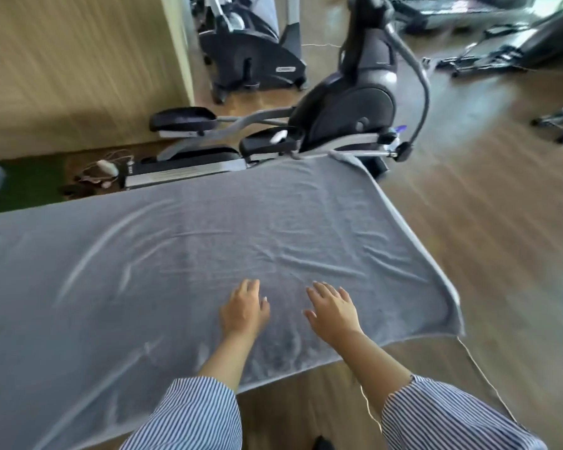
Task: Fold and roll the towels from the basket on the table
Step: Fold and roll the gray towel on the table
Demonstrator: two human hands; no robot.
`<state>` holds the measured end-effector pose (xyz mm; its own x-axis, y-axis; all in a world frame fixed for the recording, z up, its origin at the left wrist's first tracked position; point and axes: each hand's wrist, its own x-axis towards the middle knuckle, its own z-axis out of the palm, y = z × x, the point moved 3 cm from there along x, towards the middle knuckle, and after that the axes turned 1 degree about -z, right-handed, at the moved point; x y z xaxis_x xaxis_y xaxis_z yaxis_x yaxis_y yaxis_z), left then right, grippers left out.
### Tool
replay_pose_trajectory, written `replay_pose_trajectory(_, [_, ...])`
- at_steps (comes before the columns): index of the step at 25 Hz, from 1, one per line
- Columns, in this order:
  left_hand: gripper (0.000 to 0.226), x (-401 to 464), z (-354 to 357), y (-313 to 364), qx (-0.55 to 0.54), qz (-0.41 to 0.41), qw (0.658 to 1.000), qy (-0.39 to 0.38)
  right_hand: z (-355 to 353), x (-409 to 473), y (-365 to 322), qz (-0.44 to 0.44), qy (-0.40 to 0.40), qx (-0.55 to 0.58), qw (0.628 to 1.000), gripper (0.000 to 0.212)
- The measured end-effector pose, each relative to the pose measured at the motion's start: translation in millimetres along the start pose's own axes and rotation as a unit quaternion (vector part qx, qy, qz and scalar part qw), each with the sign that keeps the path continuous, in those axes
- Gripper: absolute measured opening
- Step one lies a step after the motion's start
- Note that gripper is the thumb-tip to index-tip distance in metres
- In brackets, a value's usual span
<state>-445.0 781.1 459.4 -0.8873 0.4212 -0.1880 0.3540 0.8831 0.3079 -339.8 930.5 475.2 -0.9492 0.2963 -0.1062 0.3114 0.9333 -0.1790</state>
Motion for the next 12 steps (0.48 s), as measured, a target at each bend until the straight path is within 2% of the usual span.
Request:
replay_pose_trajectory(7, [0.049,11.0,41.9,128.8,0.019,0.013,1.0,-0.011,-21.4,-12.7,130.3,-0.001,0.01,-0.028,1.0,0.06])
replay_pose_trajectory(12, [0.05,47.8,56.7,171.4,0.008,-0.024,0.999,0.045,-33.2,44.5,183.1,-0.066,-0.016,-0.031,0.997,0.05])
